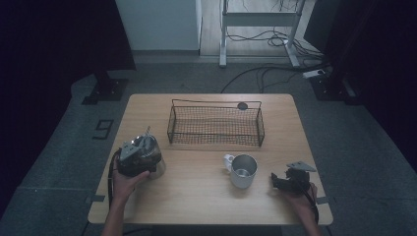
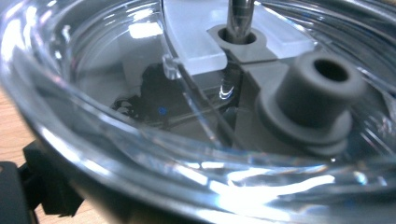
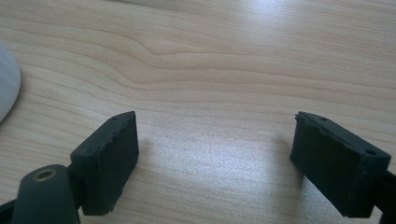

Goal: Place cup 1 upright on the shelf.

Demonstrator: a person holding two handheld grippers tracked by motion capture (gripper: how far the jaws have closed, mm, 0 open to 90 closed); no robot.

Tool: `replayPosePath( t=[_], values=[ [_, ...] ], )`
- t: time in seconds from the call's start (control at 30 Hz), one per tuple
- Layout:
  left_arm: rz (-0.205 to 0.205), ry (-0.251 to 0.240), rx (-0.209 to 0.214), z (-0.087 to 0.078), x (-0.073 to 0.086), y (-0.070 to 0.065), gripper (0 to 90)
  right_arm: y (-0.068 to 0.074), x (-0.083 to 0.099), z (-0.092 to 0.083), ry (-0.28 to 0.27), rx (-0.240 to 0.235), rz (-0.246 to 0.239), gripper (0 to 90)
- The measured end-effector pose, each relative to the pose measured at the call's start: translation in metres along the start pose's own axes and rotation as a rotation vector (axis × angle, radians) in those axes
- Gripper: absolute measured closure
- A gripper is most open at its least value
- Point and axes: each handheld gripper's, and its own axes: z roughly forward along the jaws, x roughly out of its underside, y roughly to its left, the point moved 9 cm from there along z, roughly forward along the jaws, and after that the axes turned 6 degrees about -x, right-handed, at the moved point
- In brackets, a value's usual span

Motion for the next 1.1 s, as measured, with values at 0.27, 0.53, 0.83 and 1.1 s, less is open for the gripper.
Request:
replayPosePath(
  t=[0.27, 0.53, 0.83, 1.1],
  values=[
    [0.016, 0.002, 0.011, 0.0006, -0.0003, 0.0005, 3.2, 0.0000, 0.0000, 0.0000, 0.000, 0.000, -0.001, 15.0],
    [0.008, -0.006, 0.007, 0.0010, -0.0010, 0.0005, 3.5, 0.0002, -0.0001, 0.0001, -0.002, 0.001, -0.001, 15.1],
    [0.004, -0.012, 0.025, 0.0000, -0.0014, -0.0009, 3.5, 0.0001, -0.0001, 0.0001, -0.002, 0.001, -0.001, 15.1],
    [-0.015, -0.036, 0.026, -0.0072, -0.0075, 0.0025, 3.5, 0.0001, -0.0001, 0.0001, -0.002, 0.001, -0.001, 15.1]
  ],
)
